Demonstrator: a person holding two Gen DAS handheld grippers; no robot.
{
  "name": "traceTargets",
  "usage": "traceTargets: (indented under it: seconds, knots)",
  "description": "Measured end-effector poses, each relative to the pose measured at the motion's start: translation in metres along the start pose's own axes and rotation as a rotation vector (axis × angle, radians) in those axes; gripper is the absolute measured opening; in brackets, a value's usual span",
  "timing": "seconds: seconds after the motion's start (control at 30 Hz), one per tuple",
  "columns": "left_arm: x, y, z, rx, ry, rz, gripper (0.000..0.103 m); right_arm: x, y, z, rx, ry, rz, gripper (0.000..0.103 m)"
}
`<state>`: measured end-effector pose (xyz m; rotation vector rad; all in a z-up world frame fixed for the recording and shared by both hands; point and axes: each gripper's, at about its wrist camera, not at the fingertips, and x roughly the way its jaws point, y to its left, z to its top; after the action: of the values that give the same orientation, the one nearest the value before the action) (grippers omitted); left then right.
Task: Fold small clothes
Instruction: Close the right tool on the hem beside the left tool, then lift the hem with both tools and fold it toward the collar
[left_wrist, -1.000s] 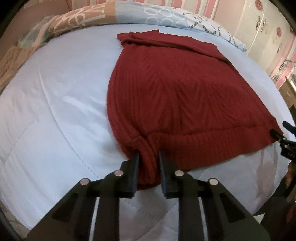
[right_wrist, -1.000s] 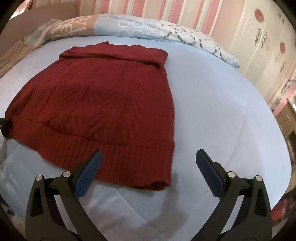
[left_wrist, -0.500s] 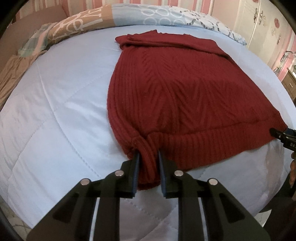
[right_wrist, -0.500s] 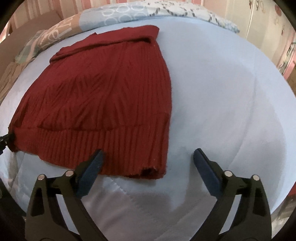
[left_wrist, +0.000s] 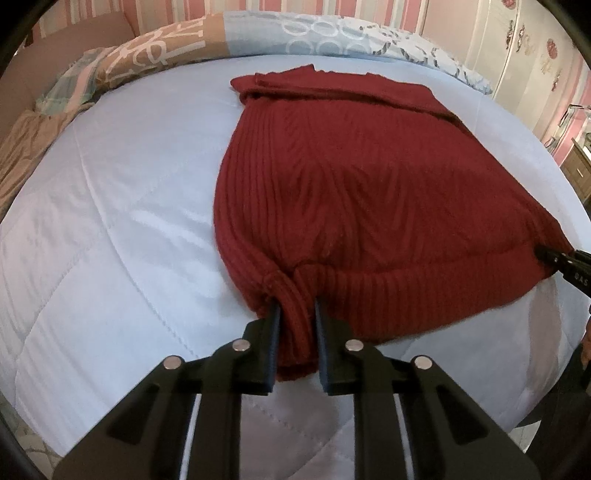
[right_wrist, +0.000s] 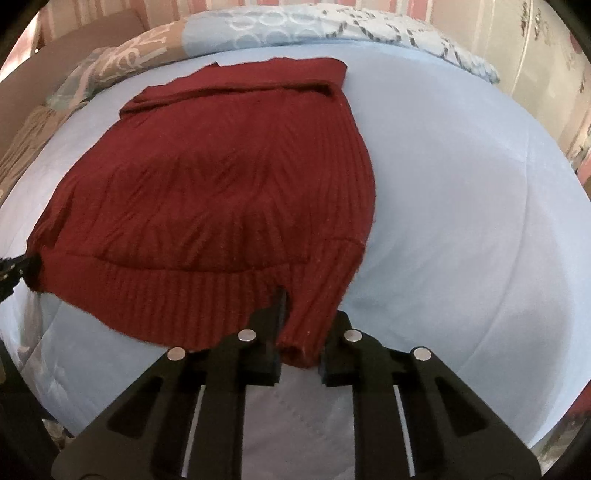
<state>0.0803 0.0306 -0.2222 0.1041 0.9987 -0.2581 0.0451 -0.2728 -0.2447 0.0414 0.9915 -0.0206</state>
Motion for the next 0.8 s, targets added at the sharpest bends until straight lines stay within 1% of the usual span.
traceTargets:
  seconds: [0.17, 0.33, 0.6, 0.73, 0.77, 0.8]
  knots:
    - [-0.007, 0.000, 0.000, -0.005, -0.028, -0.001, 0.015, -0.011, 0.001, 0.002, -0.013, -0.035, 0.008, 0.012]
    - [-0.022, 0.002, -0.011, -0.019, -0.064, 0.013, 0.014, -0.028, 0.002, -0.006, -0.024, -0.066, 0.019, 0.010]
    - [-0.045, 0.011, -0.029, -0.035, -0.066, 0.005, 0.014, -0.056, 0.007, -0.023, -0.085, -0.091, 0.012, 0.009]
    - [-0.068, 0.011, -0.033, -0.016, -0.104, 0.019, 0.014, -0.073, 0.007, -0.024, -0.098, -0.114, 0.013, 0.009]
    - [-0.071, 0.011, -0.031, -0.012, -0.115, 0.026, 0.014, -0.075, 0.006, -0.022, -0.102, -0.121, 0.011, 0.006]
    - [-0.072, 0.010, -0.029, -0.013, -0.126, 0.036, 0.014, -0.076, 0.006, -0.019, -0.106, -0.138, 0.001, 0.007]
